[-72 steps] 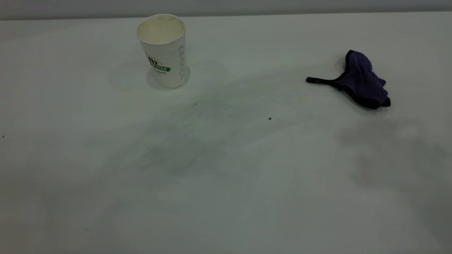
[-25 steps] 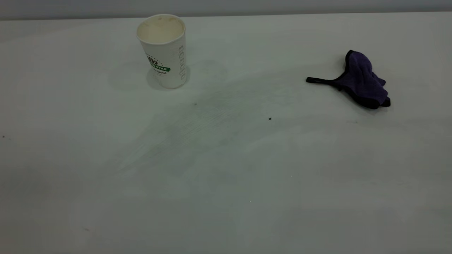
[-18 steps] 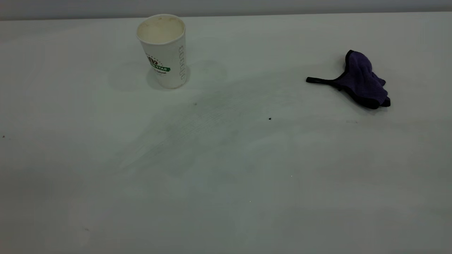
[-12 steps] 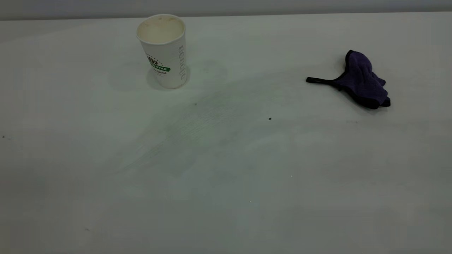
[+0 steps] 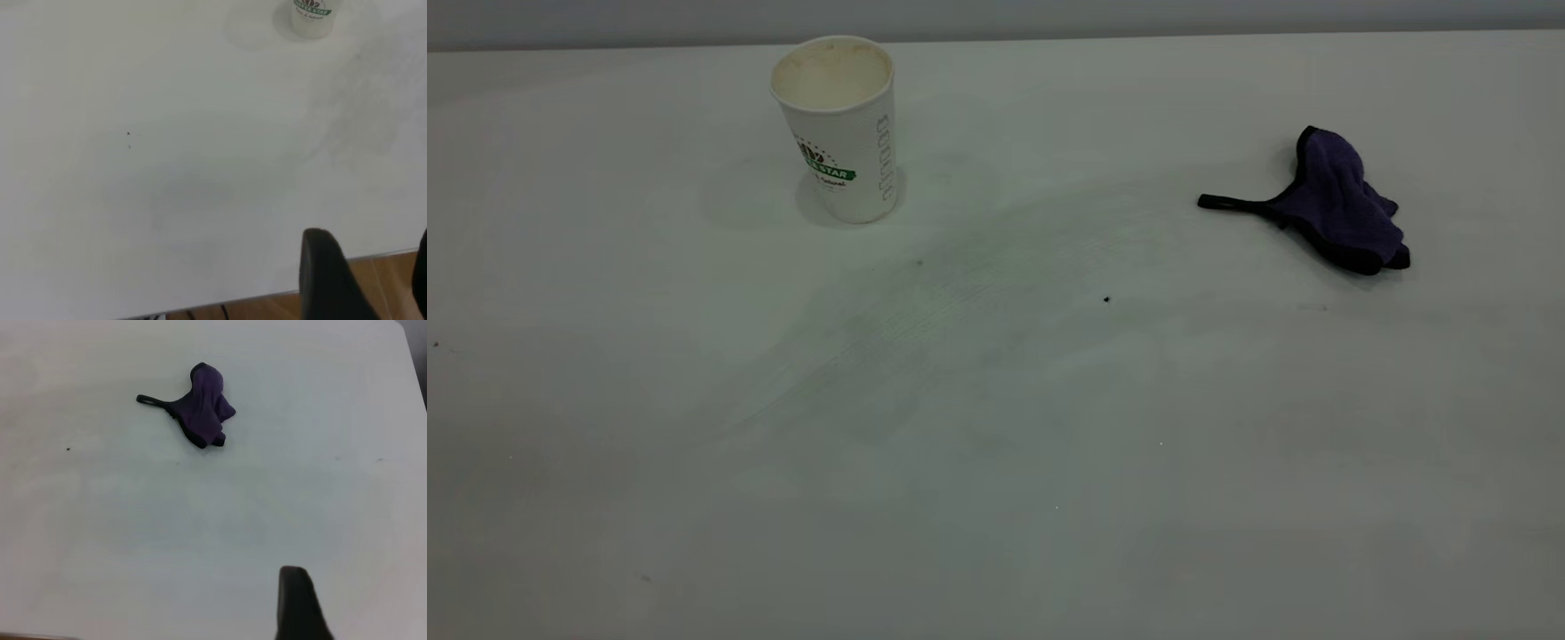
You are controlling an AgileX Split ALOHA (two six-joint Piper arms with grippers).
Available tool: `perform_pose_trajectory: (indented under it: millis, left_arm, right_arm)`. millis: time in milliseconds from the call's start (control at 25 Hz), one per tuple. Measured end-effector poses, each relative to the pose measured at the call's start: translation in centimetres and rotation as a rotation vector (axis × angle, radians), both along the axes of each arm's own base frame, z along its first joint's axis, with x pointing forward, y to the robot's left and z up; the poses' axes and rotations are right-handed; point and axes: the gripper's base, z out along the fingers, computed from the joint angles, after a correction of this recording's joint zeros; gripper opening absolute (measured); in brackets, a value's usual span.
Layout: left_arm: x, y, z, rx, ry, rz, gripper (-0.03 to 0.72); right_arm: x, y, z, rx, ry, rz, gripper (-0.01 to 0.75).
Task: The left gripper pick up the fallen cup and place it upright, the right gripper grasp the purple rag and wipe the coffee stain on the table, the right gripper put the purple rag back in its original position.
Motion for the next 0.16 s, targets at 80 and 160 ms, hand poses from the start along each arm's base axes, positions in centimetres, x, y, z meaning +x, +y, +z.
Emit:
perform_pose_trajectory:
  millis: [80, 160]
  left_arm:
    - [0.00, 0.00, 0.00, 0.000, 0.000, 0.000, 0.382]
    - [0.00, 0.00, 0.00, 0.000, 0.000, 0.000, 0.382]
  right_arm:
    - [0.00, 0.00, 0.00, 0.000, 0.000, 0.000, 0.460]
    - [0.00, 0.00, 0.00, 0.000, 0.000, 0.000, 0.442]
